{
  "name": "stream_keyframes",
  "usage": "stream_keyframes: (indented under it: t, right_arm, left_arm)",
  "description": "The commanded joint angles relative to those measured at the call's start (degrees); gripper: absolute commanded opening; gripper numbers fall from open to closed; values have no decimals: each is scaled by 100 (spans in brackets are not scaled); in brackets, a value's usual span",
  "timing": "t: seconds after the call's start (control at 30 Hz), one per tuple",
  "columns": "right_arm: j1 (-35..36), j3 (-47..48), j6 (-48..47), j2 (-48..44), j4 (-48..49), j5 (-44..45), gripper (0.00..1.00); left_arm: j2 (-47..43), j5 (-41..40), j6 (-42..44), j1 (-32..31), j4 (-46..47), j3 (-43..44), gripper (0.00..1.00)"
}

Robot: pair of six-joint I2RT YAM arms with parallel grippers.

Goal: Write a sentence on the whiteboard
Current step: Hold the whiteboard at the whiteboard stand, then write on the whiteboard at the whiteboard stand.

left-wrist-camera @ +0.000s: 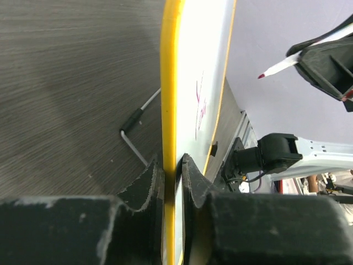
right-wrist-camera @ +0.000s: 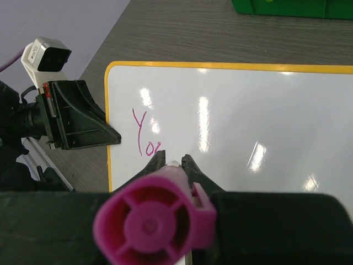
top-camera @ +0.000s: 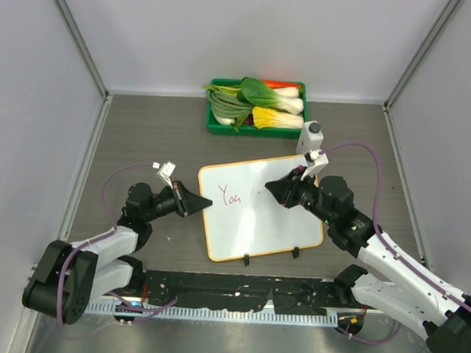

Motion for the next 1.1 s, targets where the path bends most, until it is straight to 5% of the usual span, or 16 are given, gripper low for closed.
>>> stream_keyframes:
  t: [0.0, 0.07, 0.33, 0.73, 1.07]
  right_arm:
    - [22, 215, -147, -72, 127, 14, 1]
    - [22, 198, -156, -81, 162, 6, 1]
    - [109, 207, -156, 200, 522, -65, 1]
    - [567, -31, -130, 517, 953, 1103, 1]
    - [584, -92, -182, 780, 1058, 1087, 1]
  left_arm:
    - [-182, -56, 685, 24, -578, 322, 9]
    - [-323, -144, 966, 24, -1078, 383, 1]
    - [-842, -680, 1434, 50, -2240, 454, 0]
    - [-772, -681, 1381, 85, -2118, 419, 0]
    - [-728, -584, 1381, 103, -2003, 401, 0]
